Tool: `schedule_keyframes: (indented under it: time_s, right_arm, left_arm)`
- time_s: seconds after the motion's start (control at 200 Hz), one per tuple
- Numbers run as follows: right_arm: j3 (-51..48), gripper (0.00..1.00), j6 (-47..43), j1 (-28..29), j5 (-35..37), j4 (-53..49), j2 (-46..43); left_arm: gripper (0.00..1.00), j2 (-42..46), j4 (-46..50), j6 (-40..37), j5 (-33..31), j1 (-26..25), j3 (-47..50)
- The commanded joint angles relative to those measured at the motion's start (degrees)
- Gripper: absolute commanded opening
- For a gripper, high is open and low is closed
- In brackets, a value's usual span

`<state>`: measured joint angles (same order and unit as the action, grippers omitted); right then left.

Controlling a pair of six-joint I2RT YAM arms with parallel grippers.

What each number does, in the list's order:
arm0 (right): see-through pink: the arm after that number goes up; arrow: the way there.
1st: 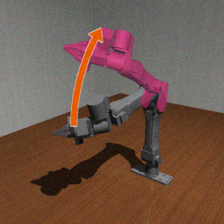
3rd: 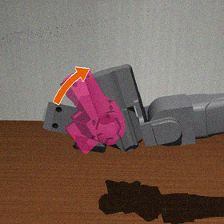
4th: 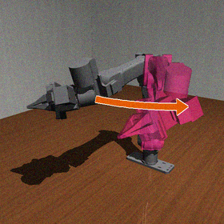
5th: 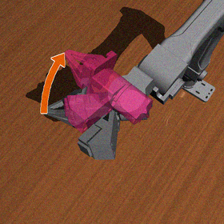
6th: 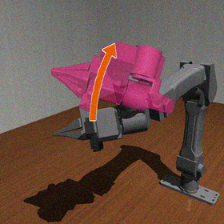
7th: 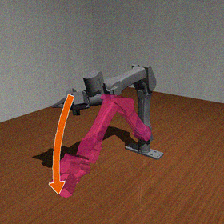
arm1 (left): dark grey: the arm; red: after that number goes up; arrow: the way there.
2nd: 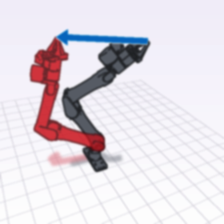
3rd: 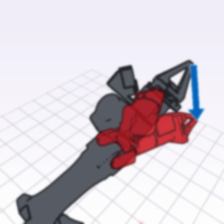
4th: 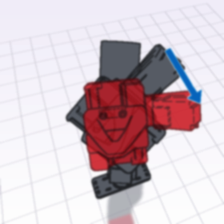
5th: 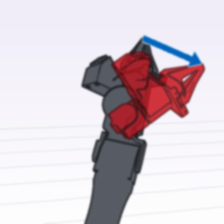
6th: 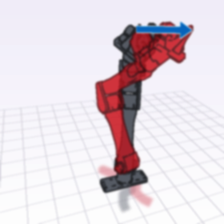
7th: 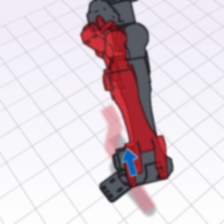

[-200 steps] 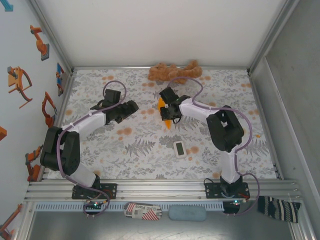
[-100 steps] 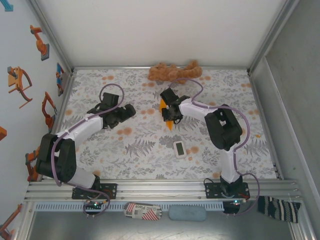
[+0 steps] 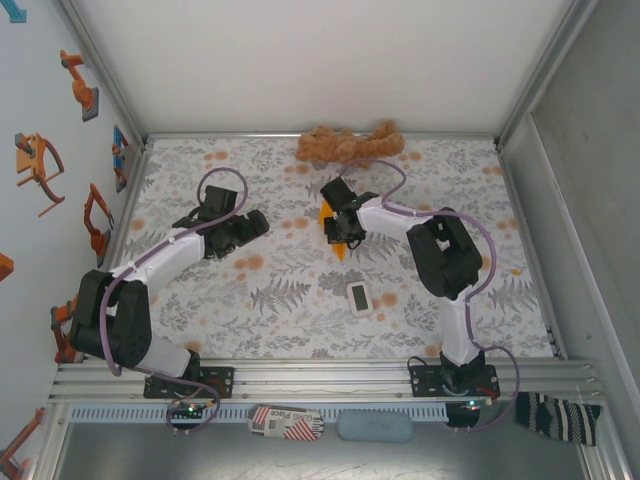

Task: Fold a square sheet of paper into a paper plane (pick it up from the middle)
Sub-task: Move the paper plane to the top-center of the table.

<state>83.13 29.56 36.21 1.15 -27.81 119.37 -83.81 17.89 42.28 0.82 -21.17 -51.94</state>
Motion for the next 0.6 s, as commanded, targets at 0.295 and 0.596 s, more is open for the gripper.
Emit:
schedule_keyframes:
  time_s: [0.295,0.596]
  right_arm:
    - [1.31,0.16,1.08,-0.77,1.93,-1.71,3.3]
    - [5.36,0.09,-0.7,-1.86,5.03,-2.51,-0.23]
  left_arm:
    - [0.96,4.16,3.39,-2.56,-2.76,0.67,0.98]
    - [0.96,5.07,4.28,-2.9,-3.28,1.04,1.05]
